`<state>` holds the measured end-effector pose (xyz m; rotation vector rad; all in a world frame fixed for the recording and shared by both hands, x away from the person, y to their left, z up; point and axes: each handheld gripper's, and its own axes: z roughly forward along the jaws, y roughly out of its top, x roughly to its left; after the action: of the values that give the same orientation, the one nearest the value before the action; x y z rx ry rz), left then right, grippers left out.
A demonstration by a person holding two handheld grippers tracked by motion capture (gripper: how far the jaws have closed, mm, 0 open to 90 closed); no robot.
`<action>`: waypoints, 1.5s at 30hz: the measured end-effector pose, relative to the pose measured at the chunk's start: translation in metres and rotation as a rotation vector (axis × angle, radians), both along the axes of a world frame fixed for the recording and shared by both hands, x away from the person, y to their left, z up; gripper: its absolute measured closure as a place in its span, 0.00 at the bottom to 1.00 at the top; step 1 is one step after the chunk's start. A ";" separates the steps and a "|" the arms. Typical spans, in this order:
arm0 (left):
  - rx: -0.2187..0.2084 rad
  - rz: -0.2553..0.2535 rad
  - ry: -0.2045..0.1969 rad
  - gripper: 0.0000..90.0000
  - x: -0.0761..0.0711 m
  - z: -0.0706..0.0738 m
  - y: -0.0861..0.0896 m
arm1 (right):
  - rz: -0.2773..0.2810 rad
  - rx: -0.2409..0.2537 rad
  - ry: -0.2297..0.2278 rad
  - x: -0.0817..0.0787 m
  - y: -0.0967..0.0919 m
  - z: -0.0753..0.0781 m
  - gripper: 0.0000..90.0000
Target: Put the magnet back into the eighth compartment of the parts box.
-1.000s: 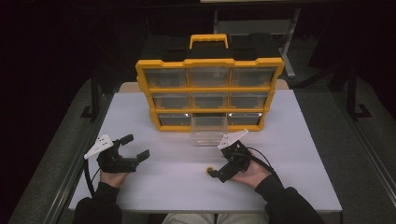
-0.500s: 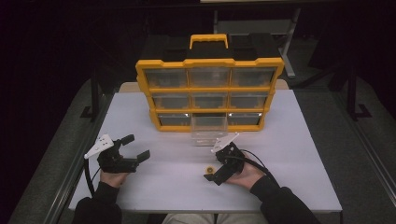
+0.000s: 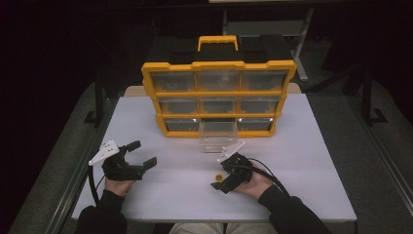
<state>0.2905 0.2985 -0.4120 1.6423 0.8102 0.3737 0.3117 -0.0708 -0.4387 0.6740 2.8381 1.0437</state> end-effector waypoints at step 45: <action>-0.003 0.011 0.001 0.00 0.000 0.000 0.000 | -0.028 0.066 -0.044 -0.002 -0.015 0.032 0.68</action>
<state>0.2908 0.2990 -0.4119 1.6359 0.8203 0.3796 0.3101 -0.0857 -0.4065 0.6846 2.7594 1.1383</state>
